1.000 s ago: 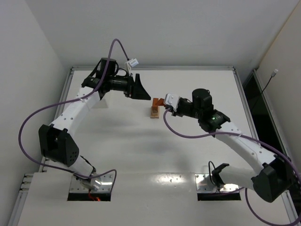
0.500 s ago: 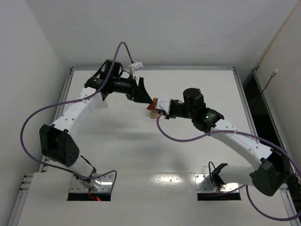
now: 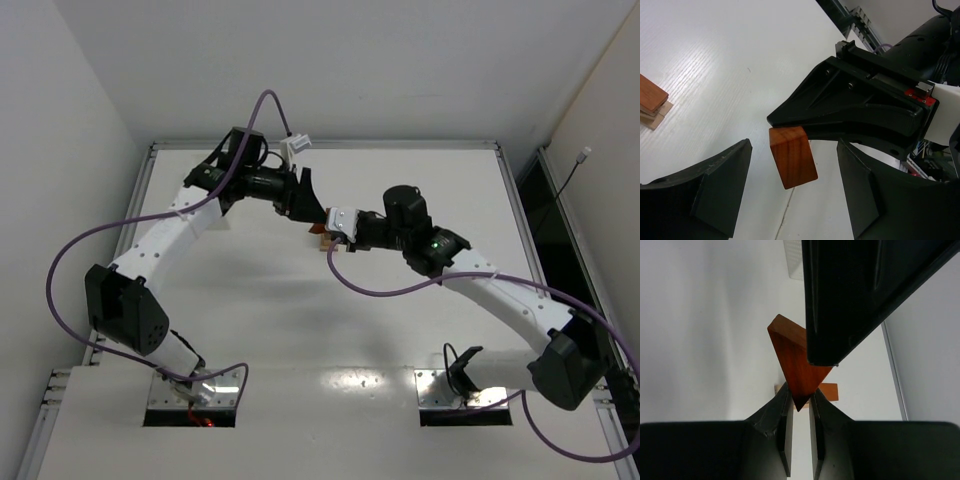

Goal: Build the wood block tower

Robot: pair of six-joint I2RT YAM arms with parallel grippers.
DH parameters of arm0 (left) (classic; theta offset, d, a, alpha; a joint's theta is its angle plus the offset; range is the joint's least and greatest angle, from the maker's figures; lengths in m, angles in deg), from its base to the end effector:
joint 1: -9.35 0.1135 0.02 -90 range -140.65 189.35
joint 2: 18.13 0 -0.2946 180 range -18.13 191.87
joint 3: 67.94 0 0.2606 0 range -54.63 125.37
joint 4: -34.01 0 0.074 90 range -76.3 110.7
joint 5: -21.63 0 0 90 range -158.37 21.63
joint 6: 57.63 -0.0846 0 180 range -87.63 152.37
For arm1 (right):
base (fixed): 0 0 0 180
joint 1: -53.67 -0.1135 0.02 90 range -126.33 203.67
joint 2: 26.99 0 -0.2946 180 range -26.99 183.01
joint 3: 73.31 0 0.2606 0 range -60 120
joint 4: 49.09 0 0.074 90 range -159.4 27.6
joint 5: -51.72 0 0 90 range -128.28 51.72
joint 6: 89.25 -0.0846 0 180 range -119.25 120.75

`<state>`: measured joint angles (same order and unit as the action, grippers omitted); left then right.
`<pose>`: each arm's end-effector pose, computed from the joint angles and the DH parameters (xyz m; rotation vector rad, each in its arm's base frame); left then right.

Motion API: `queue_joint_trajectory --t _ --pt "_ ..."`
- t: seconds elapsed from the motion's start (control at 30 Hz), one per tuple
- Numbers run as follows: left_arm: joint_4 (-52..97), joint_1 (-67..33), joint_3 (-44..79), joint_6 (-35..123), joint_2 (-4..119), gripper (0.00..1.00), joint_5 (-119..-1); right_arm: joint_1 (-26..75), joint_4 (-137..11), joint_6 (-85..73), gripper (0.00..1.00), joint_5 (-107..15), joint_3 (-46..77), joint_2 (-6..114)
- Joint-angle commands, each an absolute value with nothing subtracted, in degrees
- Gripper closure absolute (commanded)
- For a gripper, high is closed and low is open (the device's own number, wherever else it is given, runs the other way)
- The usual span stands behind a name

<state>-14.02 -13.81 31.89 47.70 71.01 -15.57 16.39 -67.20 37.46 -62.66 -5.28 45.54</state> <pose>0.3147 -0.2079 0.3805 0.6872 2.1509 -1.3854 0.2421 0.2282 0.3160 -1.3849 1.3756 0.4238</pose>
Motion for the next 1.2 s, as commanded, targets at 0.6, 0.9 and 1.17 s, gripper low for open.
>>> queue_joint_trajectory --t 0.6,0.9,1.17 --pt "-15.7 -16.6 31.9 44.7 70.4 0.76 -18.2 16.6 -66.4 38.4 1.00 -61.6 -1.9 44.7" --pt "-16.2 -18.3 32.4 44.7 70.9 1.00 -21.5 16.6 -65.8 38.4 1.00 -58.9 -3.0 43.5" --pt "-15.7 -18.3 32.4 45.9 70.4 1.00 -29.9 16.1 -64.2 32.8 0.26 -50.5 -4.0 41.7"
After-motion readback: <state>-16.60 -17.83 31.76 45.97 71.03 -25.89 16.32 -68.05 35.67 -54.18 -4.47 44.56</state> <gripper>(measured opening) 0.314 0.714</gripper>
